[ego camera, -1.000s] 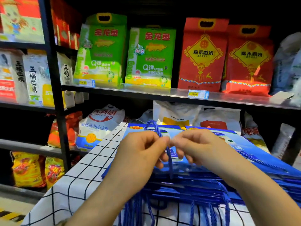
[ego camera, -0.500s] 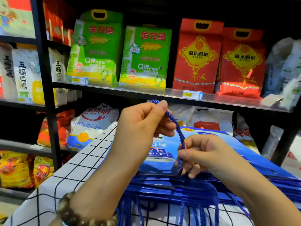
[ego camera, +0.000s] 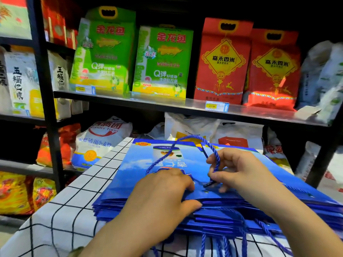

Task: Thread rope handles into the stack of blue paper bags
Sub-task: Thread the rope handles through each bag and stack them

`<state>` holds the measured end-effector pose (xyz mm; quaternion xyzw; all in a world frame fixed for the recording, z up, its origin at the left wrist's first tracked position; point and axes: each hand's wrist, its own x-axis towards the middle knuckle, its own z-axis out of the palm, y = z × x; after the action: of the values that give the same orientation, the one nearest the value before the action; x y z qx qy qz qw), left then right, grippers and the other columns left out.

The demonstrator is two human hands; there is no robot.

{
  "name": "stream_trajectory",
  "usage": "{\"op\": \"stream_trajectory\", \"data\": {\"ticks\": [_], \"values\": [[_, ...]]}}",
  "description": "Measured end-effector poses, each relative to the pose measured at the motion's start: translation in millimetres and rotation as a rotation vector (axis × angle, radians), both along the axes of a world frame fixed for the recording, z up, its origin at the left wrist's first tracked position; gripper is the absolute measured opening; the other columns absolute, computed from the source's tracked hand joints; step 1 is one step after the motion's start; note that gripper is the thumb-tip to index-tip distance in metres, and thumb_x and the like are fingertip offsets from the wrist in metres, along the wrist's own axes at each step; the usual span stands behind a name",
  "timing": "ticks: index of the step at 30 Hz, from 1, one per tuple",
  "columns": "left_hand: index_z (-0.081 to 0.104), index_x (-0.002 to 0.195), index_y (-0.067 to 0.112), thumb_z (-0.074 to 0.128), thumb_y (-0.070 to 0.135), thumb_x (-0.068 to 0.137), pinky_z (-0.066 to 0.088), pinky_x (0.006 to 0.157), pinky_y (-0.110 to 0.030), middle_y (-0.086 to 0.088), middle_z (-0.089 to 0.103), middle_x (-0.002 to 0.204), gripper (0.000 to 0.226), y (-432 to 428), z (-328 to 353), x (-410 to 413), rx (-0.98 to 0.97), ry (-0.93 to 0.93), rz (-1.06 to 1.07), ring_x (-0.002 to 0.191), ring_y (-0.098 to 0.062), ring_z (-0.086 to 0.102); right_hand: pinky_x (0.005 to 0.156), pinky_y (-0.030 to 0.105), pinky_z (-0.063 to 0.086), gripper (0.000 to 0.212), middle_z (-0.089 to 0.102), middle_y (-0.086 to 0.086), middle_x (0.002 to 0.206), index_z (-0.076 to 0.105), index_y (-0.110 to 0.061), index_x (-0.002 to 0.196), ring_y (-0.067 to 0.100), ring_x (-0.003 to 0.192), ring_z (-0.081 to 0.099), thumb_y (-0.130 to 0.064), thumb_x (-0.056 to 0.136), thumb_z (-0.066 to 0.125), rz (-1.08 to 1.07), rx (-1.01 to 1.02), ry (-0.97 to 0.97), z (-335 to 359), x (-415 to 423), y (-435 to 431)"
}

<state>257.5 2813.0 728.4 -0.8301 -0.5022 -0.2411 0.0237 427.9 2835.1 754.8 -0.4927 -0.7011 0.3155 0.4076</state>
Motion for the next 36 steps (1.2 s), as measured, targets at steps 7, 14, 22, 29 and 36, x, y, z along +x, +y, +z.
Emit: {"op": "stream_trajectory", "data": {"ticks": [7, 14, 22, 29, 36], "values": [[0.051, 0.117, 0.039, 0.041, 0.058, 0.087, 0.039, 0.089, -0.023, 0.02, 0.055, 0.119, 0.037, -0.3, -5.7, -9.9, 0.039, -0.036, -0.019, 0.109, -0.001, 0.046, 0.046, 0.019, 0.046, 0.022, 0.064, -0.001, 0.064, 0.06, -0.015, 0.073, 0.007, 0.057, 0.062, 0.006, 0.079, 0.063, 0.045, 0.041, -0.078, 0.6, -1.4, 2.4], [0.05, 0.114, 0.039, 0.034, 0.062, 0.088, 0.039, 0.085, -0.022, 0.02, 0.055, 0.115, 0.038, -0.8, -9.0, -14.4, 0.113, -0.033, -0.076, 0.106, 0.0, 0.045, 0.047, 0.02, 0.047, 0.023, 0.061, -0.007, 0.056, 0.059, -0.017, 0.071, 0.006, 0.05, 0.058, 0.004, 0.078, 0.064, 0.09, -0.006, -0.205, 3.2, -5.4, 2.3], [0.05, 0.074, 0.033, 0.046, 0.033, 0.078, 0.04, 0.042, -0.017, 0.015, 0.057, 0.064, 0.005, 14.9, -13.1, -10.1, 0.165, -0.054, -0.027, 0.057, -0.004, 0.054, 0.052, 0.018, 0.048, 0.027, 0.064, 0.002, 0.072, 0.053, -0.023, 0.073, 0.01, 0.056, 0.056, -0.003, 0.074, 0.071, 0.172, 0.037, -0.426, 18.7, -22.6, 11.9], [0.064, 0.074, 0.032, 0.038, 0.022, 0.066, 0.04, 0.035, -0.022, 0.015, 0.067, 0.083, 0.029, -1.0, -15.8, -16.2, 0.286, -0.127, -0.072, 0.048, -0.013, 0.059, 0.057, 0.008, 0.041, 0.033, 0.069, -0.012, 0.081, 0.054, -0.041, 0.088, -0.006, 0.069, 0.059, -0.009, 0.091, 0.05, 0.155, 0.137, -0.328, 5.3, -14.9, -3.3], [0.066, 0.072, 0.028, 0.041, 0.047, 0.082, 0.04, 0.053, -0.023, 0.013, 0.063, 0.074, 0.033, -2.4, -9.7, 3.9, 0.119, -0.081, 0.167, 0.067, -0.008, 0.062, 0.088, 0.014, 0.048, 0.036, 0.069, -0.007, 0.103, 0.059, -0.037, 0.101, -0.005, 0.091, 0.063, -0.005, 0.086, 0.058, 0.164, 0.007, -0.354, -15.5, -14.4, 1.1]]}}
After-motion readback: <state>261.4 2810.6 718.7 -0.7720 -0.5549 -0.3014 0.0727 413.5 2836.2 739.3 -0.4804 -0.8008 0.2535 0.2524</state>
